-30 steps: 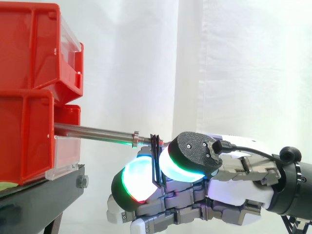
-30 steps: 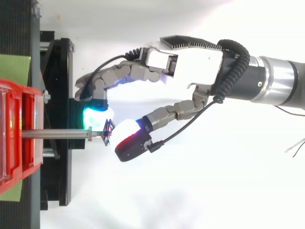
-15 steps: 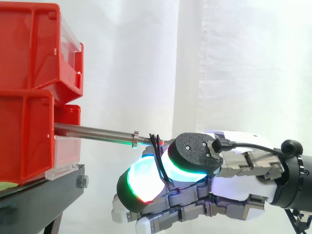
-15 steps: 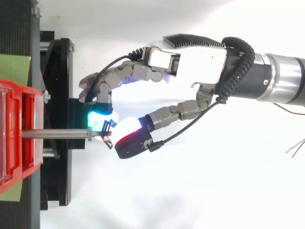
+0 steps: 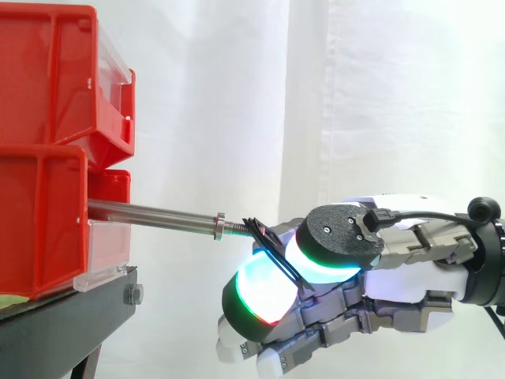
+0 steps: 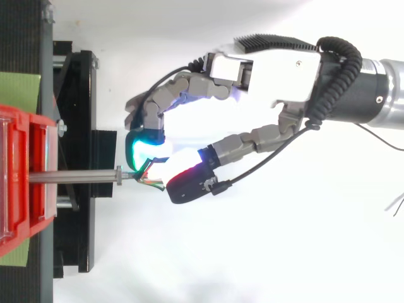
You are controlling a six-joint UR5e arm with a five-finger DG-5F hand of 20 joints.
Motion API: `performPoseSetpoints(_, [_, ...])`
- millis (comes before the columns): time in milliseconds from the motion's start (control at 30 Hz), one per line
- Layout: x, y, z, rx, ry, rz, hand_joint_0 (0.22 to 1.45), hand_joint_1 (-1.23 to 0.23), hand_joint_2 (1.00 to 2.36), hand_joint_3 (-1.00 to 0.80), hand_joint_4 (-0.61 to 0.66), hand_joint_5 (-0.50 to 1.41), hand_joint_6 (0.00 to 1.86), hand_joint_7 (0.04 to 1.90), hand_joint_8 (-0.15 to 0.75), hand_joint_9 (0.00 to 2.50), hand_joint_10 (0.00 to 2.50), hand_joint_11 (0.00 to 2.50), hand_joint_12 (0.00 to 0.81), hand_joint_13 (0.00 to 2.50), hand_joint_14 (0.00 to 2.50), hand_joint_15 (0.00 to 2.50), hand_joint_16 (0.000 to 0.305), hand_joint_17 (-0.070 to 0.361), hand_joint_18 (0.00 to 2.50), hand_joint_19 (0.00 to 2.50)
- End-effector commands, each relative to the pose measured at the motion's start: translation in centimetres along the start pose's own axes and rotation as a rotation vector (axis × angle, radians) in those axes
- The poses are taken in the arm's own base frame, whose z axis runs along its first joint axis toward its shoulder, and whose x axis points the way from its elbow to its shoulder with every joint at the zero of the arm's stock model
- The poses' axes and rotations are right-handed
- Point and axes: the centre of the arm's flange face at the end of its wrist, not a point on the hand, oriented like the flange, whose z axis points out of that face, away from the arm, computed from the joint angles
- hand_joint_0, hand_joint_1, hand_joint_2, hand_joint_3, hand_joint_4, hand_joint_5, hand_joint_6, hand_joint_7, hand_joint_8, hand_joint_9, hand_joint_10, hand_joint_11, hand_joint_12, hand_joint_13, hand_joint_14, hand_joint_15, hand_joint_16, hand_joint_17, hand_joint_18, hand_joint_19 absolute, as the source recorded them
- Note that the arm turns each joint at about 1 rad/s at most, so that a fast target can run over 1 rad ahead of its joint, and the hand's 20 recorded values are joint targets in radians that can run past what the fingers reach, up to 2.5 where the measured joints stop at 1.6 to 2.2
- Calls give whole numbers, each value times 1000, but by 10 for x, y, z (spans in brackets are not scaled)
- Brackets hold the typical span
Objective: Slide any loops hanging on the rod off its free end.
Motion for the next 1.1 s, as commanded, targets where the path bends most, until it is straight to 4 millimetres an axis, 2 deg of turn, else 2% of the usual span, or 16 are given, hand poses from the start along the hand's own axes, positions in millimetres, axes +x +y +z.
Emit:
performPoseSetpoints(0, [-3, 3, -7, 47, 18, -5, 589, -684, 1020, -205, 107, -202, 931, 800, 270, 569, 14, 388, 333, 449, 6, 159, 48, 108, 497, 284])
performPoseSetpoints(267, [-9, 15, -10, 57, 16, -5, 596, -682, 1018, -228, 102, -201, 933, 801, 272, 575, 15, 403, 333, 448, 6, 166, 48, 107, 492, 296])
performPoseSetpoints(300, [-12, 23, -14, 77, 25, -6, 596, -682, 1018, -230, 102, -200, 933, 798, 271, 577, 15, 405, 332, 447, 7, 170, 48, 107, 492, 299])
performPoseSetpoints(600, [-20, 39, -23, 114, 39, -4, 584, -663, 1015, -283, 137, -176, 931, 899, 274, 592, 15, 416, 332, 447, 7, 171, 47, 106, 477, 301])
performPoseSetpoints(800, [-21, 39, -27, 141, 47, 3, 581, -658, 1014, -307, 157, -166, 928, 932, 276, 606, 15, 413, 331, 446, 7, 179, 47, 105, 461, 304])
performPoseSetpoints(1067, [-30, 54, -32, 160, 28, 12, 560, -584, 1007, -411, 140, -154, 920, 984, 268, 641, 15, 409, 332, 453, 7, 188, 48, 107, 459, 321])
